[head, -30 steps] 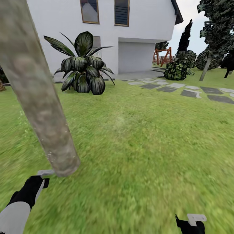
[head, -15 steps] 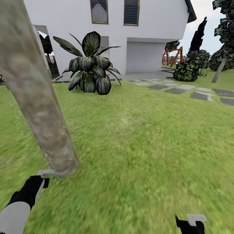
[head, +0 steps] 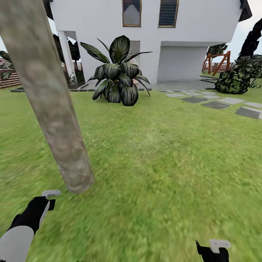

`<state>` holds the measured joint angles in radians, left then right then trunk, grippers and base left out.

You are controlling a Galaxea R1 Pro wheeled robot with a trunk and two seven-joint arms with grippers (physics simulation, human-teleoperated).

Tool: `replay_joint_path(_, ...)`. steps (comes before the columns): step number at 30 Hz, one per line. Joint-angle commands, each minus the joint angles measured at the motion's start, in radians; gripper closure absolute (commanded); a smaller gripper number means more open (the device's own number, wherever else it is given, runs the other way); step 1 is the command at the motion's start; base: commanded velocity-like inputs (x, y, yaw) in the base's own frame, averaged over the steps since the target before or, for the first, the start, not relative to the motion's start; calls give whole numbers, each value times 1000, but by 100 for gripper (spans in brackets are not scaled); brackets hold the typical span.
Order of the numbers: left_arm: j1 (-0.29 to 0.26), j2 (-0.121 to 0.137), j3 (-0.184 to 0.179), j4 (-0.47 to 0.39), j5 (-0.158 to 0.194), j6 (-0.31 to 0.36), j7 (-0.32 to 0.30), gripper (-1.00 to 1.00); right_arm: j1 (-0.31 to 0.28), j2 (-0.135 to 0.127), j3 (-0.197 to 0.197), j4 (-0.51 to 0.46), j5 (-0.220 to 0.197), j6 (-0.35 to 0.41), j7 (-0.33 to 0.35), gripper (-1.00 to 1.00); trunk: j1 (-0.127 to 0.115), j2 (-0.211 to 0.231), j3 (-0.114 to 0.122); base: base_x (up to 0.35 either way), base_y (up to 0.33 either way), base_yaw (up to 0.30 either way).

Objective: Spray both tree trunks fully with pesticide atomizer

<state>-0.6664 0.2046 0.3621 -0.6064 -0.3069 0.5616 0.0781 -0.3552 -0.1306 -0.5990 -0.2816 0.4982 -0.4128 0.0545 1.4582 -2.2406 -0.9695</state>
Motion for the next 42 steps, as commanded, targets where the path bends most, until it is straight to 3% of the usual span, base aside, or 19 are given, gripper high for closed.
replay_joint_path(1, -1, -1, 1, -1, 0, 4, 1, 100, -1, 0, -8, 1, 5, -4, 6, -100, 0, 0, -1, 73, -268, 179)
replay_joint_path(9, -1, -1, 2, 0, -1, 4, 1, 100, -1, 0, -8, 1, 5, -4, 6, -100, 0, 0, -1, 165, -248, 26)
replay_joint_path(21, -1, -1, 2, 2, -2, 4, 0, 100, -1, 0, -8, 1, 5, -4, 6, -100, 0, 0, -1, 160, -242, 265)
replay_joint_path(23, -1, 1, 8, 1, -1, 5, 0, 100, -1, -1, -9, 1, 4, -4, 6, -100, 0, 0, -1, -5, -268, 278)
replay_joint_path(26, -1, 1, 47, -1, 1, 4, 0, 100, -1, -2, -10, 1, 3, -4, 7, -100, 0, 0, -1, -33, -102, 209)
replay_joint_path(30, -19, -5, 44, -62, 2, 9, -8, 100, -1, -3, -10, 1, 5, -4, 6, -100, 0, 0, -1, -2, -6, 20)
replay_joint_path(31, -23, -11, 41, -90, 2, 11, -10, 100, -1, -3, -10, 1, 5, -4, 6, -100, 0, 0, -1, 0, -1, 3)
replay_joint_path(35, -81, -21, -97, -130, -1, 114, -108, 100, -1, -3, -10, 1, 5, -4, 5, -100, 0, 0, -1, 0, 0, 0)
replay_joint_path(38, -134, -8, -134, -131, -7, 150, -137, 100, -1, -3, -10, 1, 4, -4, 5, -100, 0, 0, -1, 0, 0, 0)
replay_joint_path(39, -141, 1, -136, -129, -8, 152, -140, 100, -1, -3, -10, 1, 4, -4, 5, -100, 0, 0, -1, 0, 0, 0)
replay_joint_path(42, -184, 66, -137, -130, -7, 178, -161, 100, -1, -3, -10, 1, 3, -4, 5, -100, 0, 0, -1, 0, 0, 0)
